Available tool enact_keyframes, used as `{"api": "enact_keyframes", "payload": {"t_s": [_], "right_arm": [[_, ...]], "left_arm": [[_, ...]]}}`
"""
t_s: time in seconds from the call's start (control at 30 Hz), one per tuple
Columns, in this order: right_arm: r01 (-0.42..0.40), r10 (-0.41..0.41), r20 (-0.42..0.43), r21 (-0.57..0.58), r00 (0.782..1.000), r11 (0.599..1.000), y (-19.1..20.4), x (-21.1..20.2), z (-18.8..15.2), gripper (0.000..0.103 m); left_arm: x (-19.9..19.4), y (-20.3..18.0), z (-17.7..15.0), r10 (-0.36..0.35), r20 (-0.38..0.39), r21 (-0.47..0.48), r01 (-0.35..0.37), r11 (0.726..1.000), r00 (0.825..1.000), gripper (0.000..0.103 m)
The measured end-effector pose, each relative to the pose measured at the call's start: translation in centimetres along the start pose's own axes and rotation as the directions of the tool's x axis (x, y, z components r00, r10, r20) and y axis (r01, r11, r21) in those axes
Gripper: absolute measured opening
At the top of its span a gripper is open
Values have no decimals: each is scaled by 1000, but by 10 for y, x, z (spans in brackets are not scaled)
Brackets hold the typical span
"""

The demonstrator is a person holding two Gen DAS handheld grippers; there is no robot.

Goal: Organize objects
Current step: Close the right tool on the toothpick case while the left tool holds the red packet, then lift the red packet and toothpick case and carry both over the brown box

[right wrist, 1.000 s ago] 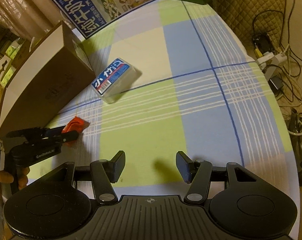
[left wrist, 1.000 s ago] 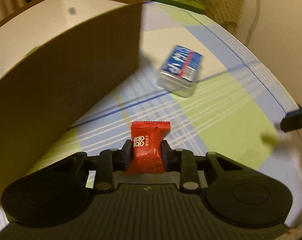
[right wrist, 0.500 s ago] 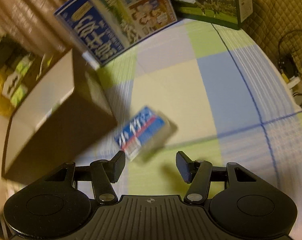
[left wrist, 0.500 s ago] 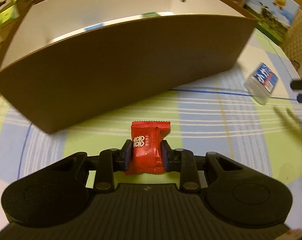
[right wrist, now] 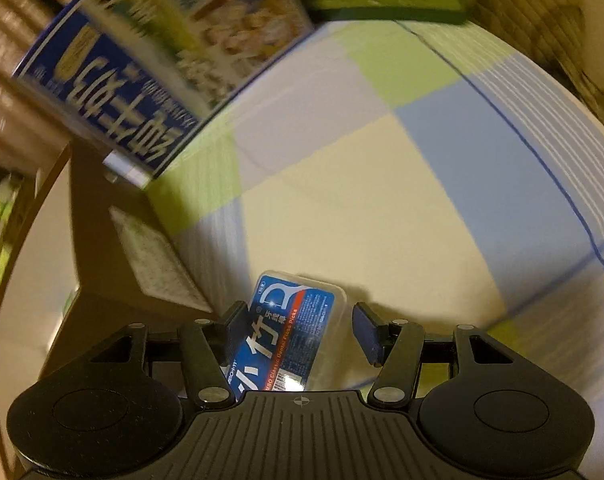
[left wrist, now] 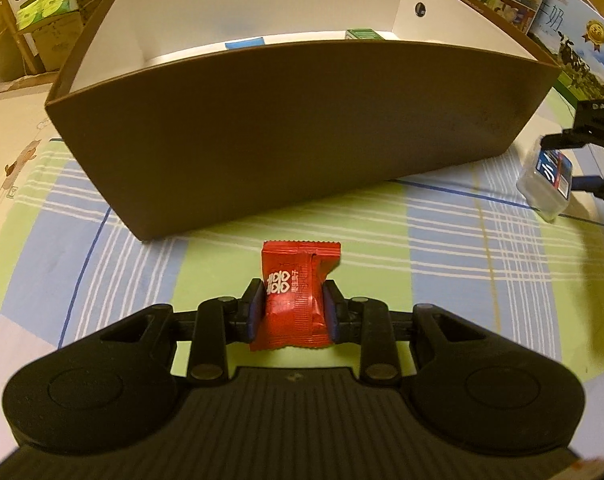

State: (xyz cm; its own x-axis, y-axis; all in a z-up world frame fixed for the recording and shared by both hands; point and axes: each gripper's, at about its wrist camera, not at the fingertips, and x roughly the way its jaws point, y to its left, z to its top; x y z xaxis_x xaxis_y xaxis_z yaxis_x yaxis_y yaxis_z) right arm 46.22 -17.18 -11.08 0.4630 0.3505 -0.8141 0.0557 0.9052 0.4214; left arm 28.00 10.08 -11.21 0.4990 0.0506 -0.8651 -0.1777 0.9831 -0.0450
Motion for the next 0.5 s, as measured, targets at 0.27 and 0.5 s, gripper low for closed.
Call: {"api": "enact_keyframes", "payload": {"t_s": [0.27,0.5], "right_arm": [[-88,68,-71,-332,995,939,32,-2,-36,56],[-152,90,-148,-494,985,856,39,-18,-79,53]], "left_arm": [[-3,-3,-4,10,-1,-1,-10,1000,1000,26],[-9,-5,-10,17,-10,5,-17,1000,1000,26]]}}
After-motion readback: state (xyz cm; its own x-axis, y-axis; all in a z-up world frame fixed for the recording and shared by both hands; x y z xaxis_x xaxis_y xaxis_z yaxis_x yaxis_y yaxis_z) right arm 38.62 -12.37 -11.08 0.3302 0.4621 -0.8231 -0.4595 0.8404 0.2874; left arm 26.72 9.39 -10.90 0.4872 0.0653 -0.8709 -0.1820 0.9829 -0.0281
